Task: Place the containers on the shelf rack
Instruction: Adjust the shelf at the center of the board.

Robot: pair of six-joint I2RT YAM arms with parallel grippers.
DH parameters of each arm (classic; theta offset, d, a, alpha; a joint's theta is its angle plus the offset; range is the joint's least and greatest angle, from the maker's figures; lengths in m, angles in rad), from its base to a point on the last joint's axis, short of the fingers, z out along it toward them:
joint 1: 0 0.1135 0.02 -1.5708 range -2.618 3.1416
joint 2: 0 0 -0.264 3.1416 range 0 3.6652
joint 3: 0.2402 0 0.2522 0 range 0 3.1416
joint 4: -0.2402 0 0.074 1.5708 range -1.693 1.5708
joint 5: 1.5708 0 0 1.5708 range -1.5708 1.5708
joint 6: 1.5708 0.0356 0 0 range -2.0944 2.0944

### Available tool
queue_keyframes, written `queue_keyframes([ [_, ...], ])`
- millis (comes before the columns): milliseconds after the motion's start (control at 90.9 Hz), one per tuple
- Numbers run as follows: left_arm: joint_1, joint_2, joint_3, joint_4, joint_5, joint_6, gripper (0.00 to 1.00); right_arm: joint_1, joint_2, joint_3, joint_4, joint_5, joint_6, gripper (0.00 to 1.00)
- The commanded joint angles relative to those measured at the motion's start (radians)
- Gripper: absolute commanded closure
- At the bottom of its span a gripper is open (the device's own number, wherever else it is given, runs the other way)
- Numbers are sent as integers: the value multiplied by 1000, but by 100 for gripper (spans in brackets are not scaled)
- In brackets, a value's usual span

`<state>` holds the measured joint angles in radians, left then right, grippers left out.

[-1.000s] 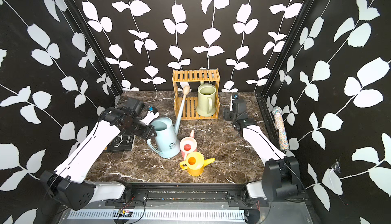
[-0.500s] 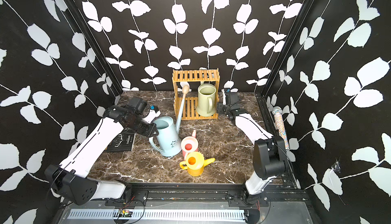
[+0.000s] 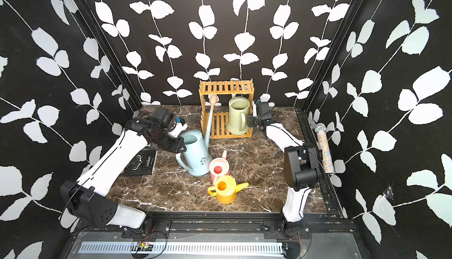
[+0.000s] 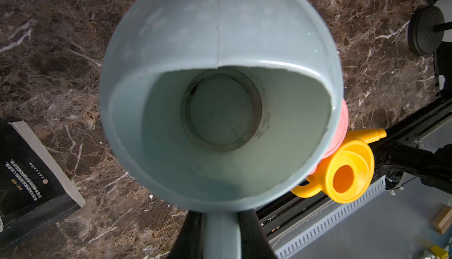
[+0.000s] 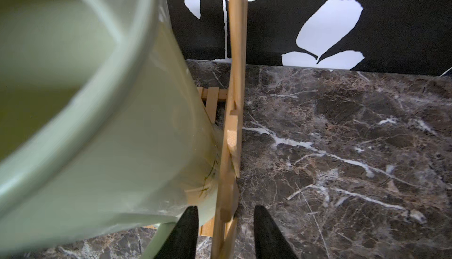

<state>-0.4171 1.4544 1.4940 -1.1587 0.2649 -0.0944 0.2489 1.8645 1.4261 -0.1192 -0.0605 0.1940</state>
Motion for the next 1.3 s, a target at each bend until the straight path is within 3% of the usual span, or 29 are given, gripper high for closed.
queue_keyframes([
  [0,-22,2,54,45,-4,-15,100,3,7,23,26,-16,17,73],
  [121,-34,31,91,60,-42,-28,100,5,-4,14,19,-24,27,87],
  [330,-81,98,181,83,-137,-48,100,16,-52,-45,8,-17,53,97],
  [759,-114,228,364,122,-200,-123,100,78,-171,-174,-6,82,211,98],
  [1045,-114,310,467,145,-258,-132,100,102,-198,-186,-35,106,205,98],
  [1287,-114,338,487,152,-203,-161,100,102,-197,-187,-34,111,216,98],
])
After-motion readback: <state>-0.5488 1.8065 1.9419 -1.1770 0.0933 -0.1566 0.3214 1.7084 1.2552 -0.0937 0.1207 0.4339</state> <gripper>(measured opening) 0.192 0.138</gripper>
